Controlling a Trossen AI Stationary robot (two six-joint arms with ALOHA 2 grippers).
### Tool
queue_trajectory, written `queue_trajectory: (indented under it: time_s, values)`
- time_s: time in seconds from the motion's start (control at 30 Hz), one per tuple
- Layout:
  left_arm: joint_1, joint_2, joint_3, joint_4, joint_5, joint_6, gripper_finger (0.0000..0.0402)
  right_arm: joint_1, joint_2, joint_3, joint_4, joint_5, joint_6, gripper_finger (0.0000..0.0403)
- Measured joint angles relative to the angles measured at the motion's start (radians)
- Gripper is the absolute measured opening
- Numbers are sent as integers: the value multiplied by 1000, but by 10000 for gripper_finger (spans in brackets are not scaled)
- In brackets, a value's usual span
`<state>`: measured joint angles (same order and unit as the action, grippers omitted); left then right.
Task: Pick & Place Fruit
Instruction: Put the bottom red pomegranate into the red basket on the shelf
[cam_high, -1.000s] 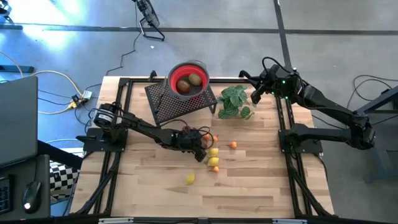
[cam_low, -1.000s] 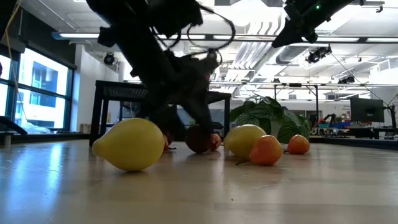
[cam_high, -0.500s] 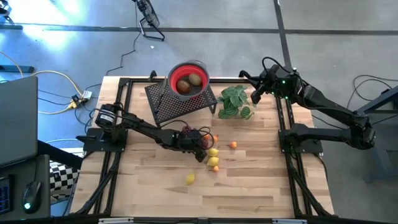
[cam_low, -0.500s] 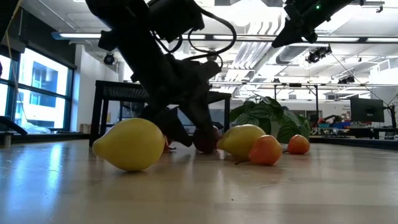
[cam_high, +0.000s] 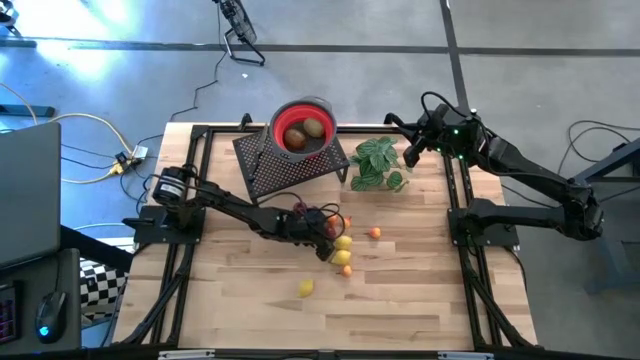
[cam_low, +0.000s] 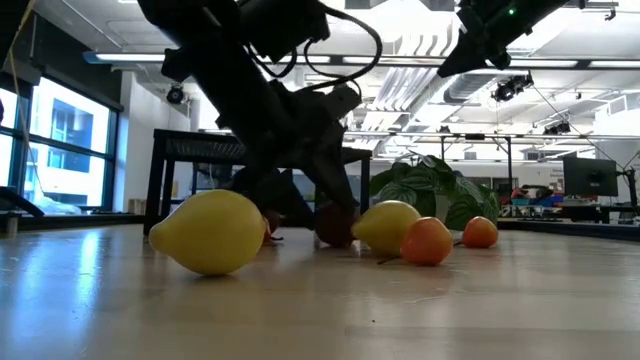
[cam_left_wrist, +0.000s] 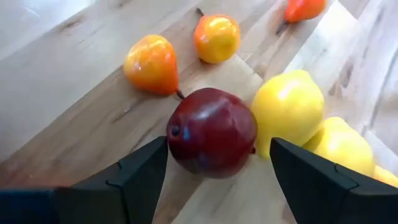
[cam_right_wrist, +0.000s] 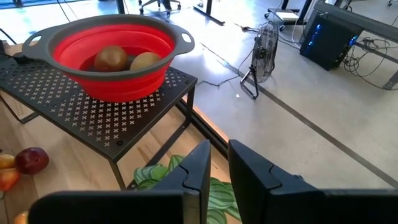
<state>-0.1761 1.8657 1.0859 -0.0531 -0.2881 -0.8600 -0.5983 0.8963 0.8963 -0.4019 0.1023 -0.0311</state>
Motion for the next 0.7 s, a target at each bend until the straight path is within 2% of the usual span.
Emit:
queue_trajectory:
  time_s: [0.17,0.27,0.43,0.6,0.7]
  values:
    - [0,-13,-1,-8,69,56,278,0,0,0,-6,2,-18,50]
    - [0,-24,10,-6,76,133,278,0,0,0,-6,1,-25,50]
    - [10,-38,81,-121,77,318,278,0,0,0,-6,0,-26,50]
    - [40,-44,201,-320,85,566,278,0,0,0,-6,0,-26,50]
    - [69,-44,259,-429,93,647,278,0,0,0,-6,0,-22,50]
